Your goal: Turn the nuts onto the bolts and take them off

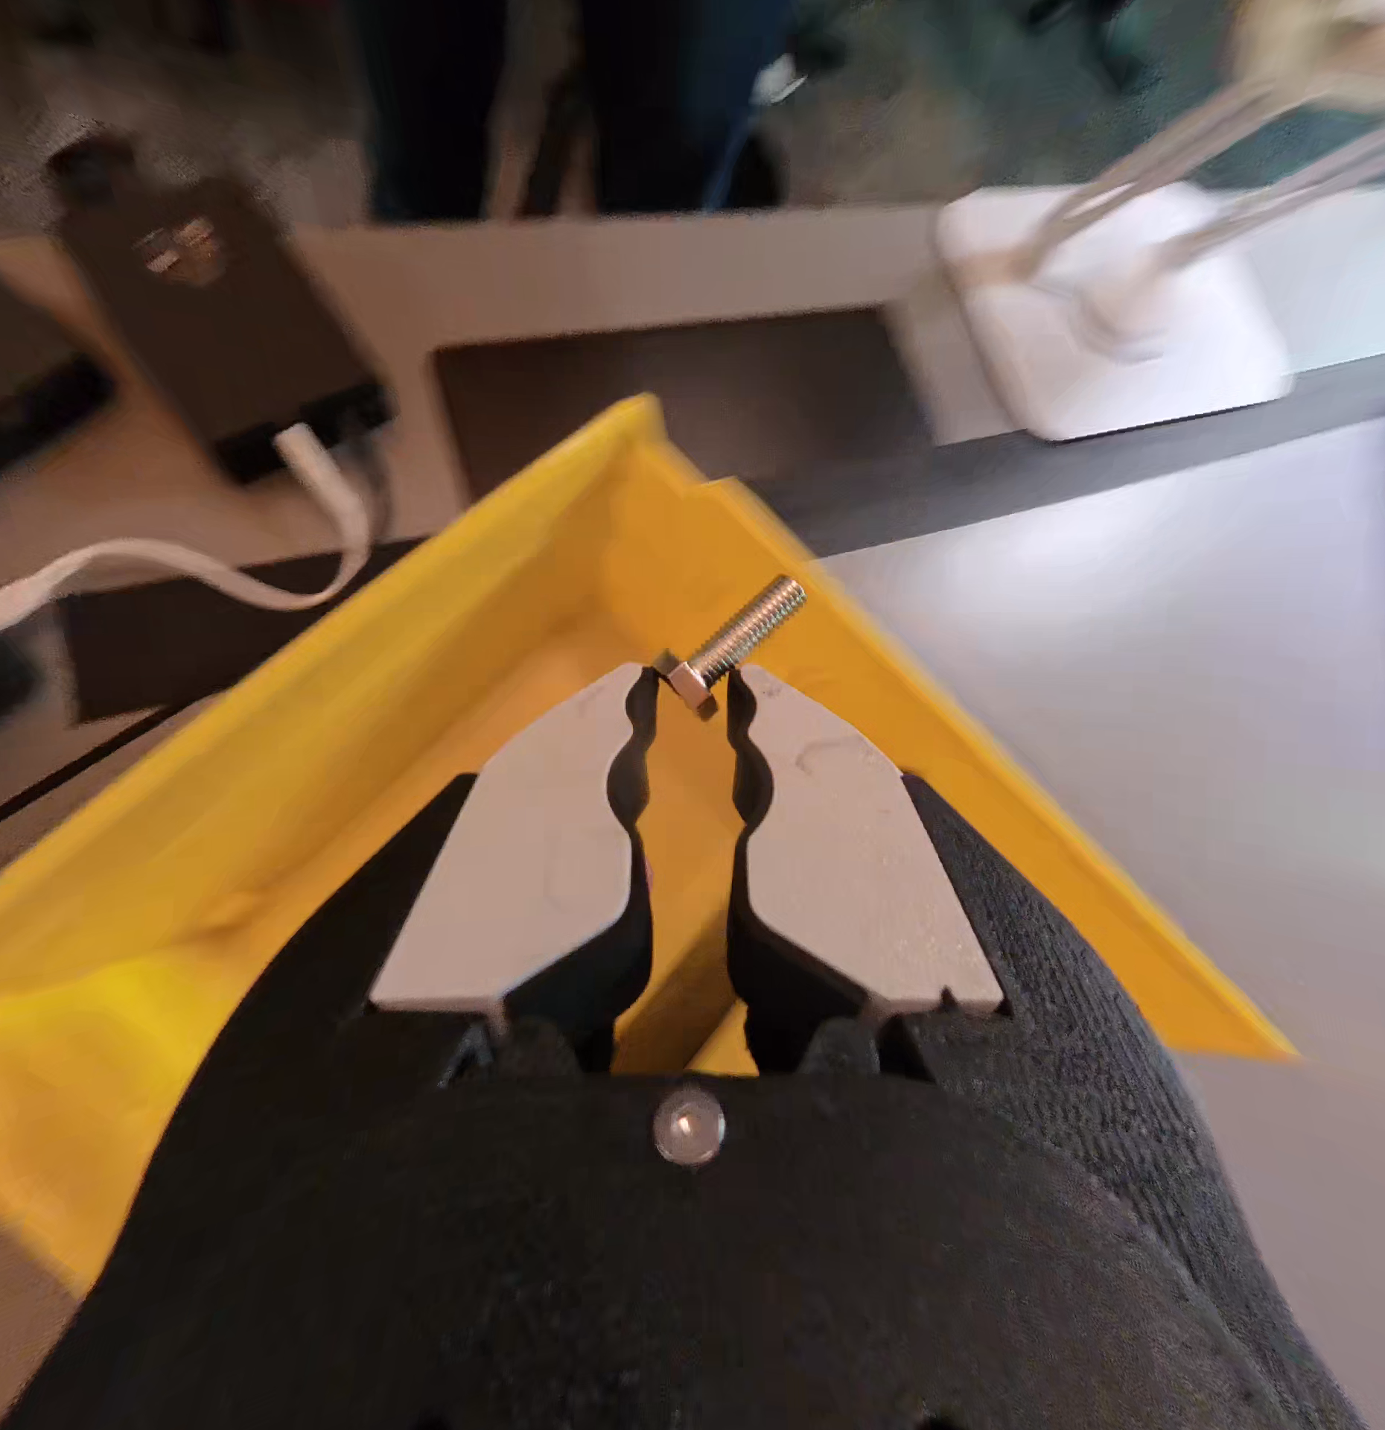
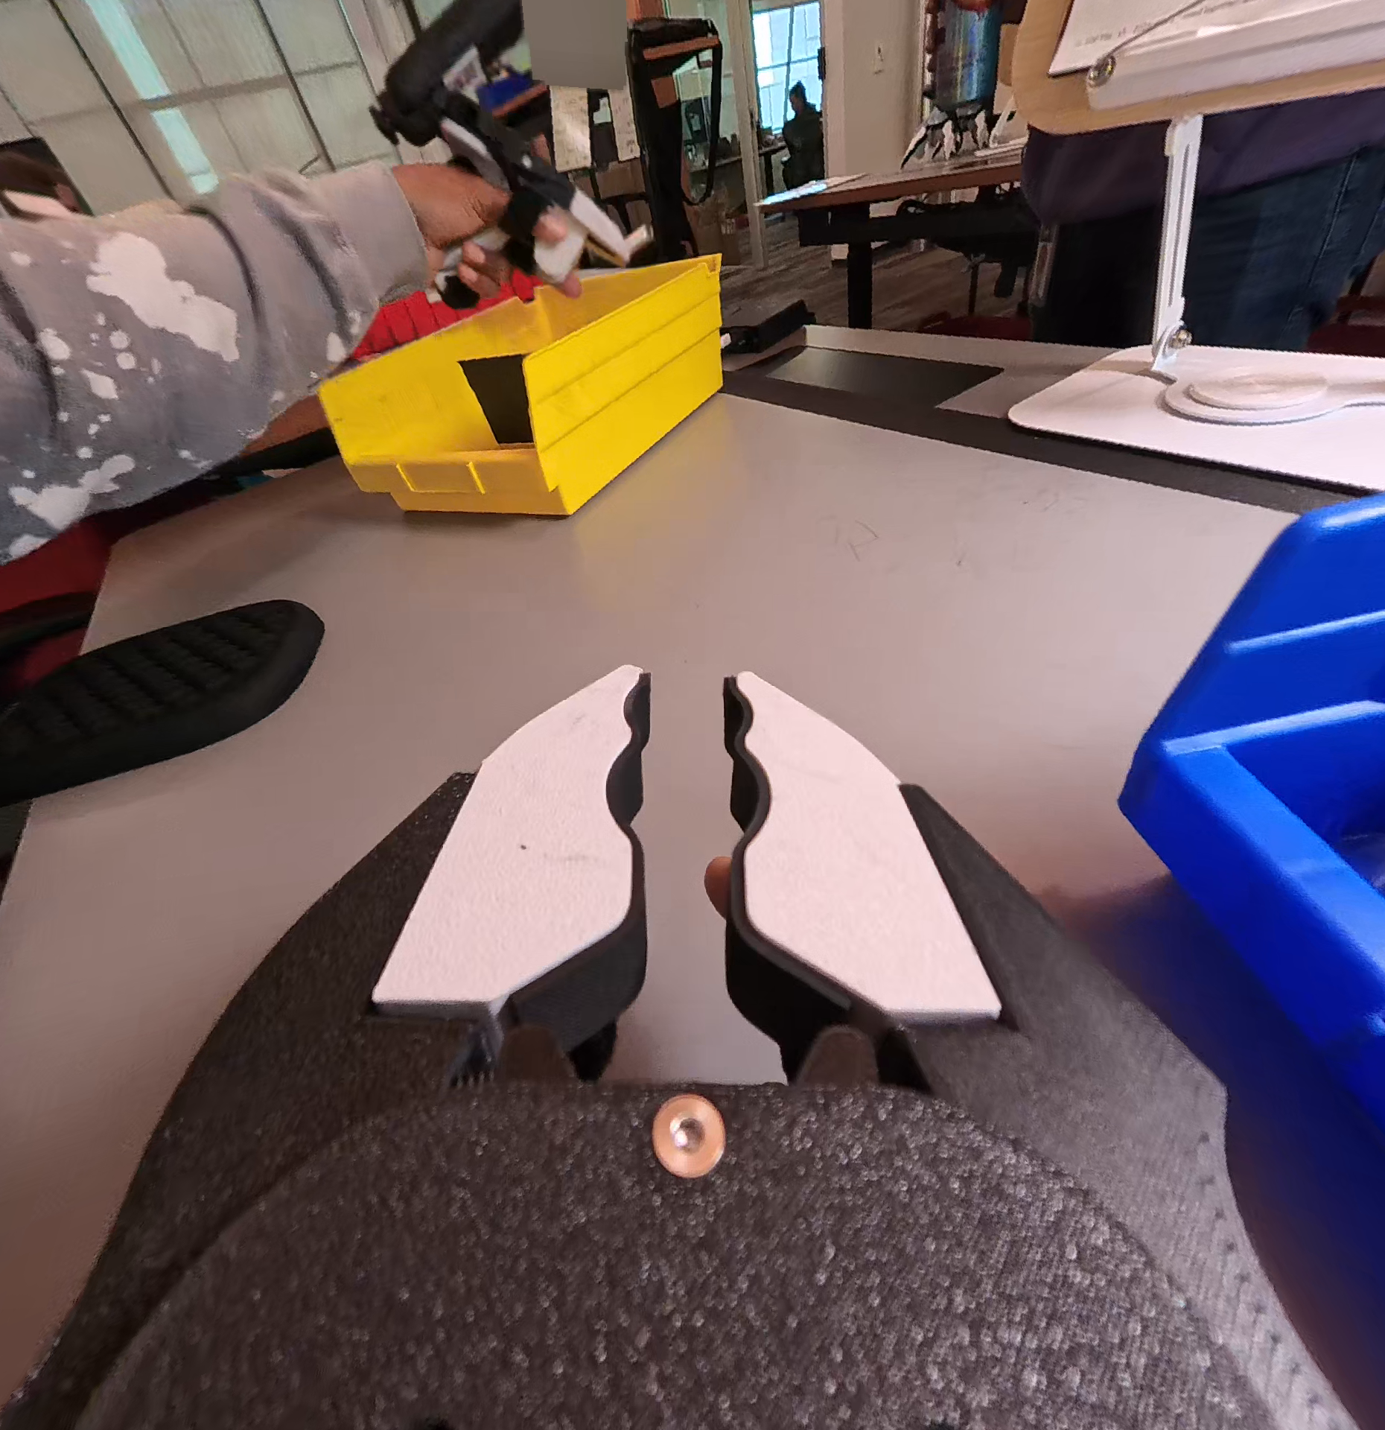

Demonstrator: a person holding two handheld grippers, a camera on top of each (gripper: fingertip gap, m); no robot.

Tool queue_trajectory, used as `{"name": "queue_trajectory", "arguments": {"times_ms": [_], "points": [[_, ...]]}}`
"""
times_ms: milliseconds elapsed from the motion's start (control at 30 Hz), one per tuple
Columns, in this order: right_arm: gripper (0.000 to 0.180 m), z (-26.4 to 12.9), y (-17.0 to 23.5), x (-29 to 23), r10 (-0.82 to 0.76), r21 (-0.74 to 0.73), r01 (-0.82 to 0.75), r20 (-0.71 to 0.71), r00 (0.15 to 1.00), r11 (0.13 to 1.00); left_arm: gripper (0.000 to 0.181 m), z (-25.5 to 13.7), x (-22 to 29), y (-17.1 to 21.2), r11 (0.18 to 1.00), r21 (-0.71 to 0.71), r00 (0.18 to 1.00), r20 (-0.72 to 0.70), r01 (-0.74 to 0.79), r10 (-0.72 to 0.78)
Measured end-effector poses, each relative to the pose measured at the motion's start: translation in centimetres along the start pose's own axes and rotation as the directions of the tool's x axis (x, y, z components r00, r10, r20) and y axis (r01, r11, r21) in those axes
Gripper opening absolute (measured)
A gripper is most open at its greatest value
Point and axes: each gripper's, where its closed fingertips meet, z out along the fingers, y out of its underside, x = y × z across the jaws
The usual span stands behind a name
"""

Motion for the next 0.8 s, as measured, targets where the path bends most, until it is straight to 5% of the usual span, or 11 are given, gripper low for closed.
{"name": "queue_trajectory", "arguments": {"times_ms": [33, 167, 433, 567, 800], "points": [[0.018, 0.1, -0.2, -0.1, -0.016, 0.006, 0.016, 0.003, 1.000, 1.000, 0.018, -0.9, 2.8, -0.6, 0.999, 0.052, 0.996, -0.088, -0.015, 0.019], [0.018, 1.2, -1.8, -0.7, -0.092, 0.039, 0.091, 0.025, 0.995, 0.995, 0.018, -4.4, 16.1, -0.5, 0.976, 0.215, 0.888, -0.440, -0.036, 0.130], [0.031, 4.9, -15.2, -5.7, -0.325, 0.218, 0.293, 0.129, 0.937, 0.931, 0.018, -8.1, 38.1, 3.4, 0.964, 0.258, 0.390, -0.895, 0.056, 0.217], [0.031, 5.4, -18.2, -7.4, -0.395, 0.245, 0.349, 0.170, 0.903, 0.904, 0.018, -9.1, 42.2, 4.4, 0.966, 0.254, 0.242, -0.942, 0.054, 0.234], [0.009, 5.5, -17.0, -7.9, -0.385, 0.274, 0.315, 0.258, 0.886, 0.909, 0.017, -8.4, 42.8, 6.7, 0.967, 0.251, 0.223, -0.942, -0.031, 0.252]]}}
